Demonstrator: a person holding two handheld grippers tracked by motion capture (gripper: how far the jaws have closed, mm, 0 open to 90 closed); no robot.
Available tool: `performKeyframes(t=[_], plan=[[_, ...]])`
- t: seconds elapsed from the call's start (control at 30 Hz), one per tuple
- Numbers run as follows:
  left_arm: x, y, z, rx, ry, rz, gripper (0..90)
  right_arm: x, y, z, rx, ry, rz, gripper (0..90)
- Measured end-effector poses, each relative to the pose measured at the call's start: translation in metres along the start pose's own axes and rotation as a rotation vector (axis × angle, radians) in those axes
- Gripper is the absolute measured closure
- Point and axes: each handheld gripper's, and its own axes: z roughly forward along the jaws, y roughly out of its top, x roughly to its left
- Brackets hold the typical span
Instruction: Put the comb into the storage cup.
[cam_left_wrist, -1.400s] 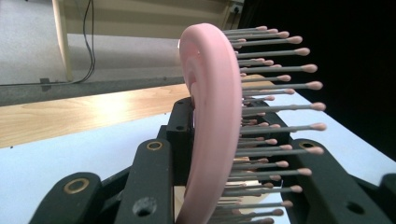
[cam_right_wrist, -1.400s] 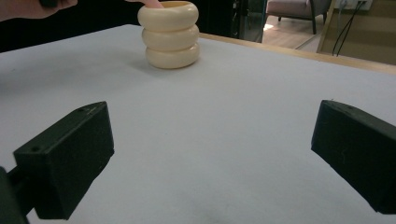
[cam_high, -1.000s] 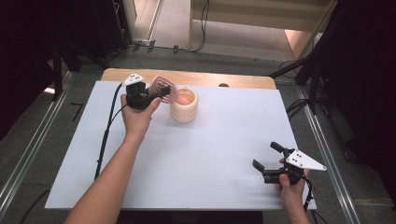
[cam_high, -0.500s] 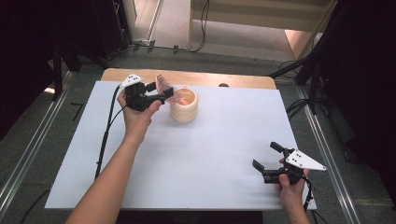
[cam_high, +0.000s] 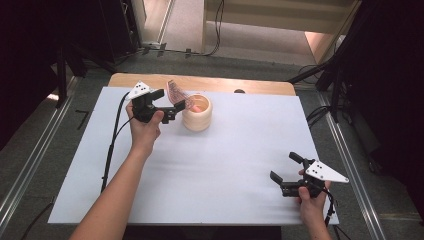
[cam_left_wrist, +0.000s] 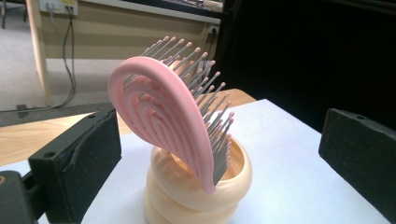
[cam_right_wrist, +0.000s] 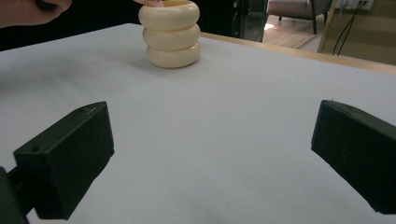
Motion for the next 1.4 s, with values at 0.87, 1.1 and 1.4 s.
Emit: performKeyframes(t=[0.87, 1.1, 1.4], plan=[[-0.009, -0.007, -0.029, -0.019, -0.015, 0.059, 0.0, 0.001, 0.0, 0.001, 0.001, 0.0, 0.001, 0.0], [-0.012, -0.01, -0.037, -0.021, -0.018, 0.07, 0.0, 0.001, 0.0, 0.001, 0.002, 0.0, 0.002, 0.0], [-0.012, -0.016, -0.046, -0.025, -0.011, 0.079, 0.0, 0.001, 0.0, 0.002, 0.002, -0.002, 0.002, 0.0]])
